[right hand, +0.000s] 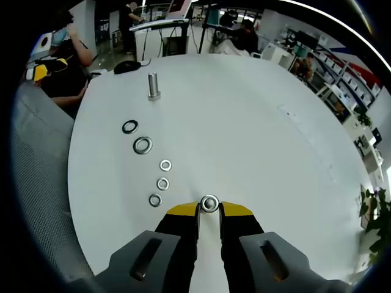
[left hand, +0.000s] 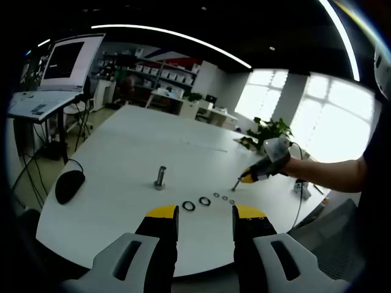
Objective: Place the washer onto the threaded stud by aligning its center hole with the stud, sliding it down to the base, and recovering from edge contact or off-axis alignment until the washer reaches the visible bottom stop.
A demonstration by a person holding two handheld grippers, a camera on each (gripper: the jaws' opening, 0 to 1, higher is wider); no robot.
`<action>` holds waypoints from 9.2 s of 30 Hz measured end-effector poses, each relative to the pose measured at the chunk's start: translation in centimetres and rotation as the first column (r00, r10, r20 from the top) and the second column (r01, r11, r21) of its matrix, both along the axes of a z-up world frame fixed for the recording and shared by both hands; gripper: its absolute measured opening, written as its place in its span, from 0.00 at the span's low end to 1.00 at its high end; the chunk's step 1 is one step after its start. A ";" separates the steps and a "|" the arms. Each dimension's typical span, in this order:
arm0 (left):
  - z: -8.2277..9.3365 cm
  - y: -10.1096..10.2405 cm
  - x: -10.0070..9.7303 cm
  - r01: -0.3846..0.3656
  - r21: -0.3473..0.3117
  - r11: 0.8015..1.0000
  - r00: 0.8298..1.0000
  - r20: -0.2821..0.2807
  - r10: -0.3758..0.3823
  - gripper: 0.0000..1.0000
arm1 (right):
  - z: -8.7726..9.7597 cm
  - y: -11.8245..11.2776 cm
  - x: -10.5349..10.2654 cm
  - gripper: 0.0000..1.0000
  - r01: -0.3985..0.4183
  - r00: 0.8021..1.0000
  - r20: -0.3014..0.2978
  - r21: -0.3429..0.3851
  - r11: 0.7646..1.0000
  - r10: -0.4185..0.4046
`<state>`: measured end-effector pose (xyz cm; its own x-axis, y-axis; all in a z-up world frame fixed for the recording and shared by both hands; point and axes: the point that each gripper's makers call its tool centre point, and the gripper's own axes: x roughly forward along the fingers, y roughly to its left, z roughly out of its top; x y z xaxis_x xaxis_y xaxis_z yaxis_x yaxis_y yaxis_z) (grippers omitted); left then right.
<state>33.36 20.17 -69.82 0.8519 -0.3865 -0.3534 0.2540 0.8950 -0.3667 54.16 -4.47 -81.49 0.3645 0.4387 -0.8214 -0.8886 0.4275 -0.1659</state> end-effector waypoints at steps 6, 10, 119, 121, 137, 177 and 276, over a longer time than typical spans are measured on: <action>-0.1 0.1 0.0 -0.001 0.001 1.000 1.000 -0.002 0.001 0.33 | -0.9 0.1 0.0 0.13 0.001 1.000 -0.010 -0.009 1.000 -0.001; -0.1 0.1 0.0 -0.002 0.001 1.000 1.000 -0.003 0.002 0.33 | -1.5 0.0 -0.1 0.13 0.001 1.000 -0.019 -0.013 1.000 -0.002; -0.2 0.2 0.1 -0.003 0.005 1.000 1.000 -0.004 0.003 0.33 | -3.2 3.4 -6.0 0.14 -0.124 0.979 -0.159 0.030 0.992 0.128; -0.3 0.2 0.1 -0.002 0.006 1.000 1.000 -0.005 0.002 0.33 | -2.6 3.2 -5.9 0.14 -0.124 0.979 -0.156 0.033 0.992 0.127; -0.3 -0.1 0.0 0.007 0.011 1.000 1.000 -0.013 -0.007 0.33 | 0.9 2.4 -5.0 0.14 -0.121 0.983 -0.132 0.051 0.991 0.127; 0.4 0.0 0.1 -0.017 -0.004 1.000 1.000 0.016 0.017 0.34 | 4.8 1.2 -0.7 0.14 -0.040 0.999 0.006 0.089 0.995 0.040; -0.7 0.7 0.1 -0.010 0.003 1.000 1.000 -0.013 0.010 0.34 | -4.8 3.2 -5.1 0.18 -0.081 0.973 -0.216 0.014 0.997 0.082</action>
